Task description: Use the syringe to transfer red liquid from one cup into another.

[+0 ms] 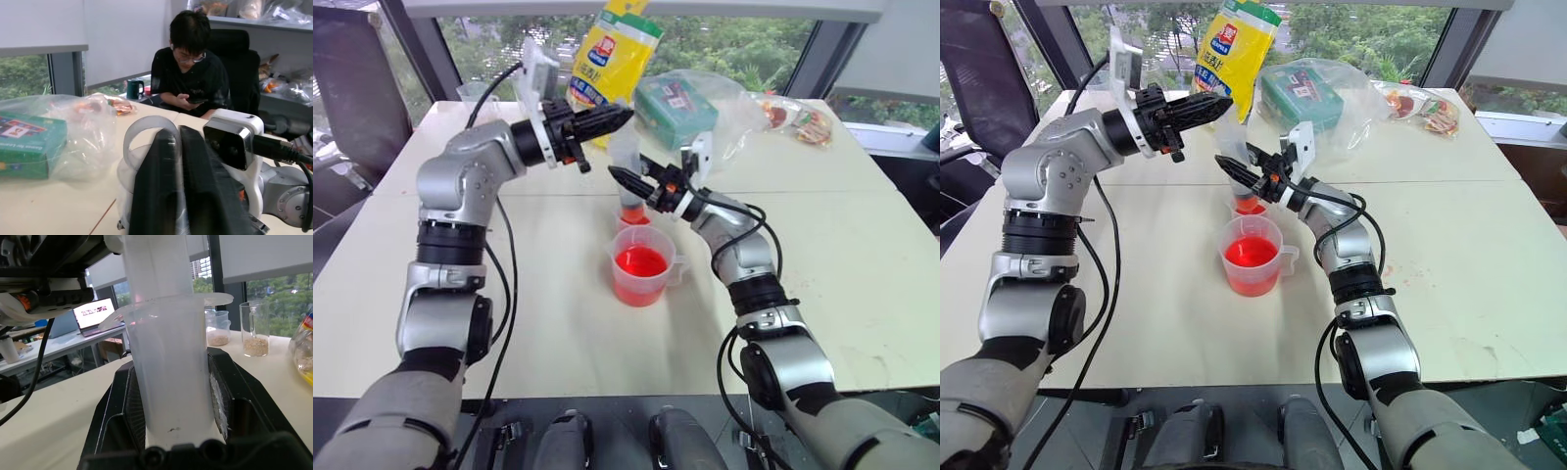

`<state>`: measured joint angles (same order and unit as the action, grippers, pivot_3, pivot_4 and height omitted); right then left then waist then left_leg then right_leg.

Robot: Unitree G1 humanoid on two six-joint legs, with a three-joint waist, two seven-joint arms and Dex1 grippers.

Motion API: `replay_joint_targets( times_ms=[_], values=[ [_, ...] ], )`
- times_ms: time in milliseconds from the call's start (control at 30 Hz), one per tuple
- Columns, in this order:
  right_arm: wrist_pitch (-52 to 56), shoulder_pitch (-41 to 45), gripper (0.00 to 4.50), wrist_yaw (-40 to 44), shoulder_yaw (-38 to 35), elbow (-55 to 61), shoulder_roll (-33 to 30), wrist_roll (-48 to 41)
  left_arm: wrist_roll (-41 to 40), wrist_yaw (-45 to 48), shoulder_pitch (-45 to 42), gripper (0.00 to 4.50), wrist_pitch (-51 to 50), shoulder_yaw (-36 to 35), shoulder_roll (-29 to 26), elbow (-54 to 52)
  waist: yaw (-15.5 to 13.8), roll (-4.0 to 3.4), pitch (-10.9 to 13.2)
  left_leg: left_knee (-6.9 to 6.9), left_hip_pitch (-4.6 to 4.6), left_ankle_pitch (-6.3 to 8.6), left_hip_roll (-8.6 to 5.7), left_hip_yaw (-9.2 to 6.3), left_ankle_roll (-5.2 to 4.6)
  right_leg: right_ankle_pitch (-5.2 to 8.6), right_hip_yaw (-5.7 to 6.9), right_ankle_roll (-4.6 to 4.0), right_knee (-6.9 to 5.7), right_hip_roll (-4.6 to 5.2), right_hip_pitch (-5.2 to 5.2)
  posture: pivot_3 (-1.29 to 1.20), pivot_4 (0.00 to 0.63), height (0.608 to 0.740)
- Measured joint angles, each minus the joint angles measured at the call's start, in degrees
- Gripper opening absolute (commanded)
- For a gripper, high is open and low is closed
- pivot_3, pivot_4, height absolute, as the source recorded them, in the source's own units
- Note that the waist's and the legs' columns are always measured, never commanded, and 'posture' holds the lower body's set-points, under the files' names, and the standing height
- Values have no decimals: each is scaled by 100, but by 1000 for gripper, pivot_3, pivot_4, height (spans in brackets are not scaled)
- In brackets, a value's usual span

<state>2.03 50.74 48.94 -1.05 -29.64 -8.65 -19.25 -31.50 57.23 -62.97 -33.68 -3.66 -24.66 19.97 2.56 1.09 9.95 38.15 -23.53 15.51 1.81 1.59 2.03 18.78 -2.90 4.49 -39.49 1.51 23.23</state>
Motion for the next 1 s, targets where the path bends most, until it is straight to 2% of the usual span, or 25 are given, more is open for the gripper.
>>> replay_joint_targets(
  times_ms=[1000],
  values=[
    [879, 0, 1384, -83, -15, 706, -132, -34, 154, 98, 321, 67, 150, 5, 235, -179, 2, 0, 0, 0, 0, 3, 0, 0, -6, 0, -1, 0, -1, 0, 0, 0, 150, 740]
  ],
)
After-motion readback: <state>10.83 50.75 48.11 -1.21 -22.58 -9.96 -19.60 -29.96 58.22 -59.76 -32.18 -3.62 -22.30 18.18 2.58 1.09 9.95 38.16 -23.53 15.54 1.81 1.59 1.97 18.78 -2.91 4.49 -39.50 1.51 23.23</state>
